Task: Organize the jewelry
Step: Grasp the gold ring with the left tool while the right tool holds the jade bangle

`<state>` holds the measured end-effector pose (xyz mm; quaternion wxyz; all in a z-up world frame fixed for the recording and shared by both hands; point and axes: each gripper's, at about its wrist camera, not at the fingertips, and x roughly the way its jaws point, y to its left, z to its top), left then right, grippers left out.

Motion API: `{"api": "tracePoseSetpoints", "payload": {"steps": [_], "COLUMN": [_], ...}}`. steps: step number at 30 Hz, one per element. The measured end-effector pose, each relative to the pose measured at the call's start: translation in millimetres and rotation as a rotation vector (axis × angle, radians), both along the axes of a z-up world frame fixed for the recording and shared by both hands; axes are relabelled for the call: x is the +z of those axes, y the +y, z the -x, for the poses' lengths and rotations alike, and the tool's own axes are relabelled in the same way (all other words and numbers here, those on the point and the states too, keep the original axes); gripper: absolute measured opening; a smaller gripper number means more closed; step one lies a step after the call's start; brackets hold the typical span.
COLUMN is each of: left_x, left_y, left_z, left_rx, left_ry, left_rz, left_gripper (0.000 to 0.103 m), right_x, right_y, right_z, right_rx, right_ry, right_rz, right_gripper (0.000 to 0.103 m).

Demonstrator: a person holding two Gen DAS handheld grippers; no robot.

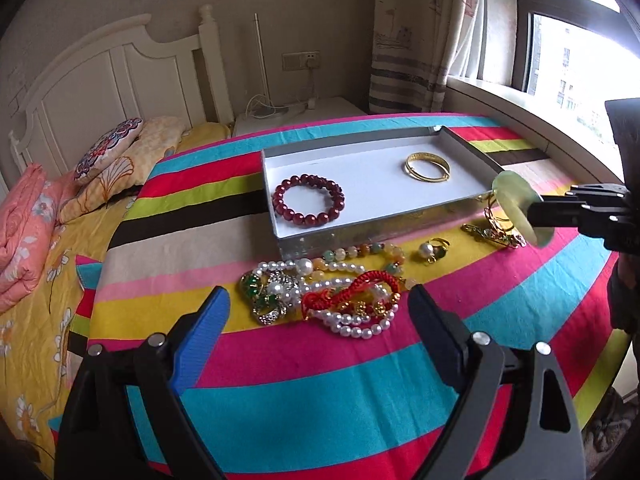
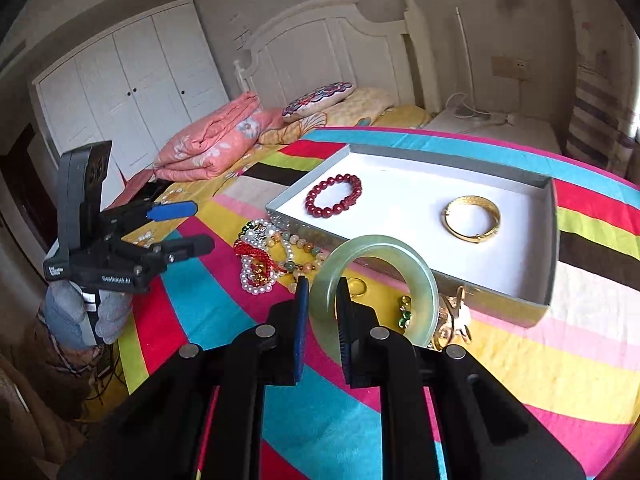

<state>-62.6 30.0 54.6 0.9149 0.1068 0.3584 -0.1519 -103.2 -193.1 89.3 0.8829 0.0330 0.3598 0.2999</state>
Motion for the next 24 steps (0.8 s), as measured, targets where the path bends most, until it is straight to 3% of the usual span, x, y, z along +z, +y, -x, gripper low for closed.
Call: {"api": "tracePoseSetpoints", "payload": {"steps": [6, 10, 14, 21, 24], "left_x": [-6, -16, -17, -23, -32], "left_y": [-55, -96, -138, -184, -201], "left_z": [3, -5, -11, -46, -52], "left_rx": [-0.152, -0.214, -0.275, -0.185, -0.193], "left_ry": [0.011, 0.072, 0.106, 0.154, 0.147], "left_rz": [0.0, 0.011, 0.05, 0.06, -0.006], "left_gripper": [0.086, 0.074, 0.073, 0.07, 0.063], "right_x": [4, 3, -2, -5, -7], "right_y": [-40, -66, -87, -103, -107], "right_z": [30, 41, 46, 51, 52], "right_rx": [-0.104, -0.182, -0.255, -0.297, -0.298], "right_ry": [-0.01, -0.008, -0.002, -0.017, -0.015], "right_rz": [-0.023, -0.017, -0.014, -0.023, -0.032], "right_gripper": [0.014, 0.014, 0.014, 0.014, 0.014]}}
